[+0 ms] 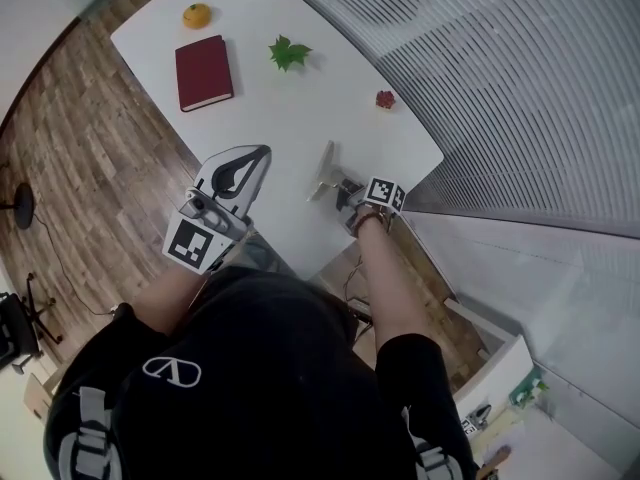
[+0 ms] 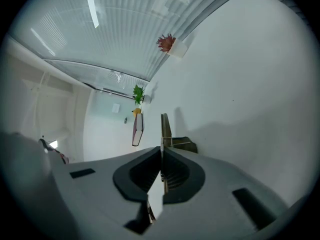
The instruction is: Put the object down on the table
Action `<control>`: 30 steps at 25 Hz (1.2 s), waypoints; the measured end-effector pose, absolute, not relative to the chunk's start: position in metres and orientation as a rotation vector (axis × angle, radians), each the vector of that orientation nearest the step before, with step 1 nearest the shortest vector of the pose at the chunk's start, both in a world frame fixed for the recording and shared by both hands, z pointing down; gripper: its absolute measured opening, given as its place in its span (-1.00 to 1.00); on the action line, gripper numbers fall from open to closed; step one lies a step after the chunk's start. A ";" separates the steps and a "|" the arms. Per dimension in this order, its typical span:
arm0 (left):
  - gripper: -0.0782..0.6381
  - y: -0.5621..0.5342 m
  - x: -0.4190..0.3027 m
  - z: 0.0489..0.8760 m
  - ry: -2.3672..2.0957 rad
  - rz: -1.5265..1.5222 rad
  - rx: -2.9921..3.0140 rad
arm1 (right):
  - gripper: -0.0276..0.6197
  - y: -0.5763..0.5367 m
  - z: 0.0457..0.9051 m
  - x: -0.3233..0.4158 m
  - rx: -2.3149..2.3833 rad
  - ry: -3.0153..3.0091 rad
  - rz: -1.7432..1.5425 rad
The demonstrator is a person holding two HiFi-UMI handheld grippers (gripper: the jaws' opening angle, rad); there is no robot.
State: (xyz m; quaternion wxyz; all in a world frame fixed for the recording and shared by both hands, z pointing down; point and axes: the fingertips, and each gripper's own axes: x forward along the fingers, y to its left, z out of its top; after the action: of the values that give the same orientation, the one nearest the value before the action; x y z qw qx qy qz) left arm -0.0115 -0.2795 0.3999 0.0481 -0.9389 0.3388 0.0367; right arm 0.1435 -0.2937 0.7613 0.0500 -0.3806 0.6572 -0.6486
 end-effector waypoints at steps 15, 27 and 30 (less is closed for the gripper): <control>-0.76 -0.279 -0.014 0.402 1.029 0.103 -2.870 | -0.70 -0.294 0.764 0.141 -1.034 1.898 -2.041; -0.76 -0.279 -0.008 0.403 1.004 0.101 -2.888 | -0.73 -0.282 0.731 0.195 -1.118 1.884 -1.923; -0.76 -0.278 -0.004 0.402 0.992 0.119 -2.907 | -0.73 -0.287 0.681 0.210 -1.220 1.971 -1.748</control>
State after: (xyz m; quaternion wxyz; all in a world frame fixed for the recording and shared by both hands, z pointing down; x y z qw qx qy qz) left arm -0.0044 -0.2784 0.4019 0.0340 -0.9451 0.3227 0.0385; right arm 0.2096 -0.2874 0.6806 0.1188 -0.4172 0.6741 -0.5978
